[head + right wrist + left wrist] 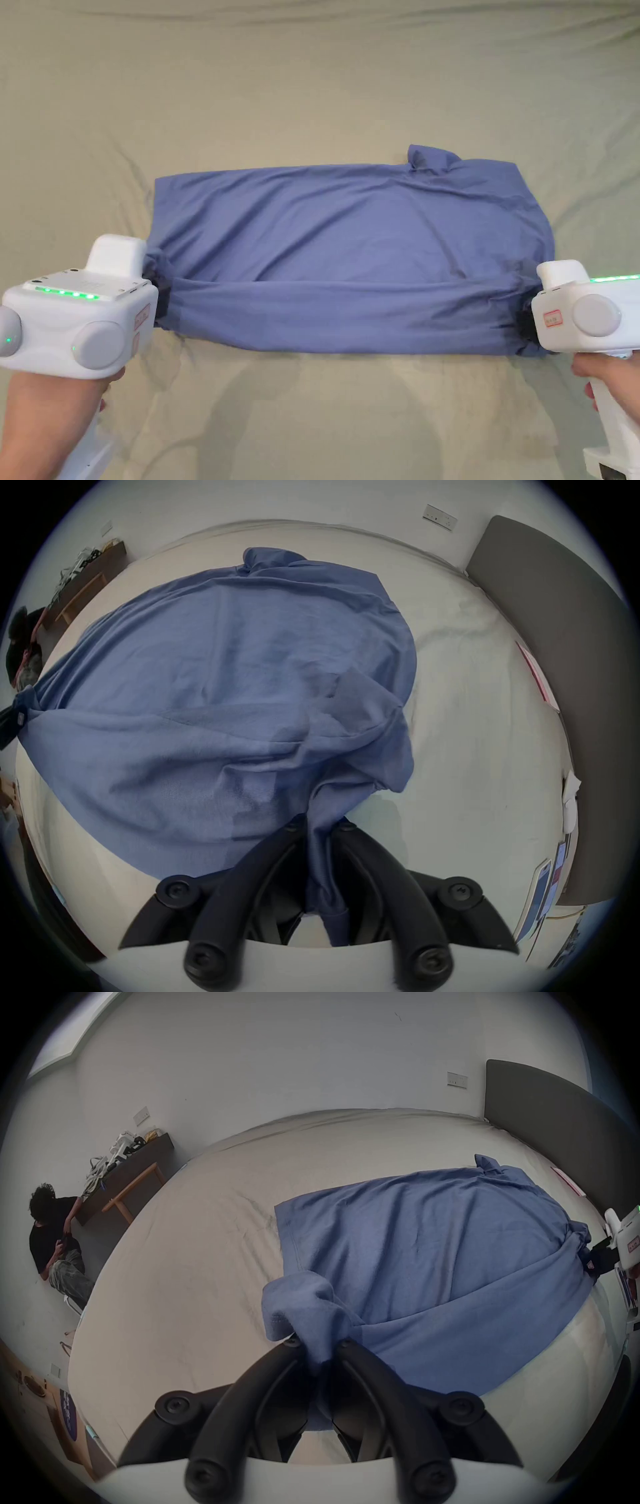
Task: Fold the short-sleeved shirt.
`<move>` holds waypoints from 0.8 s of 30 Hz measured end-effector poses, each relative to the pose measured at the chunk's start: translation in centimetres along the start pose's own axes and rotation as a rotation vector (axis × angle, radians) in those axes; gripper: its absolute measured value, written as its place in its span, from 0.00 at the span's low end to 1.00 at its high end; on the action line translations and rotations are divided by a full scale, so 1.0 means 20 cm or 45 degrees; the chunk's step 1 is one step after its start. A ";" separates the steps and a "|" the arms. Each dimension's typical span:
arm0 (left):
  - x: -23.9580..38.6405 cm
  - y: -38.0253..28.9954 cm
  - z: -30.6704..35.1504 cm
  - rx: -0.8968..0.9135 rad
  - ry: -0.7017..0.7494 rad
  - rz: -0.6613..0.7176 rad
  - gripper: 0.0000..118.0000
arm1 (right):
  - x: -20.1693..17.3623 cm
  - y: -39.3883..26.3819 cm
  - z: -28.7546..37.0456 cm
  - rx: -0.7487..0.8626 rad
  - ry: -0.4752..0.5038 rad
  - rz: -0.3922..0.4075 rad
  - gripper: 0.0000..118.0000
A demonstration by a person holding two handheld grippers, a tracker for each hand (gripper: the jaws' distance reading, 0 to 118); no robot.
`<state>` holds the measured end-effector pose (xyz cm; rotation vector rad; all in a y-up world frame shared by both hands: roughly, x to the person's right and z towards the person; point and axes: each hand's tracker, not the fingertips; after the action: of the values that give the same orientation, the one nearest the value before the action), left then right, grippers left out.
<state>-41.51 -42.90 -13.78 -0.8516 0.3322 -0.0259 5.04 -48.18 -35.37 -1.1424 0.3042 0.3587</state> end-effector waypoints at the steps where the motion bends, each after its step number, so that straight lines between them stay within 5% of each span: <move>1: 0.00 0.01 0.01 0.002 -0.002 0.003 0.07 | 0.02 0.00 0.02 -0.009 0.022 -0.028 0.11; 16: -0.19 -0.05 0.28 -0.076 -0.049 -0.118 0.07 | 0.04 -0.25 0.67 -0.059 0.169 -0.009 0.11; 24: -0.16 -0.39 0.22 -0.294 -0.128 -0.177 0.07 | 0.04 -0.57 0.54 -0.288 0.228 -0.074 0.11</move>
<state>-42.34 -44.39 -4.39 -1.1002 0.1831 -0.0746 11.28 -42.44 -22.10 -1.4064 0.3938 0.2434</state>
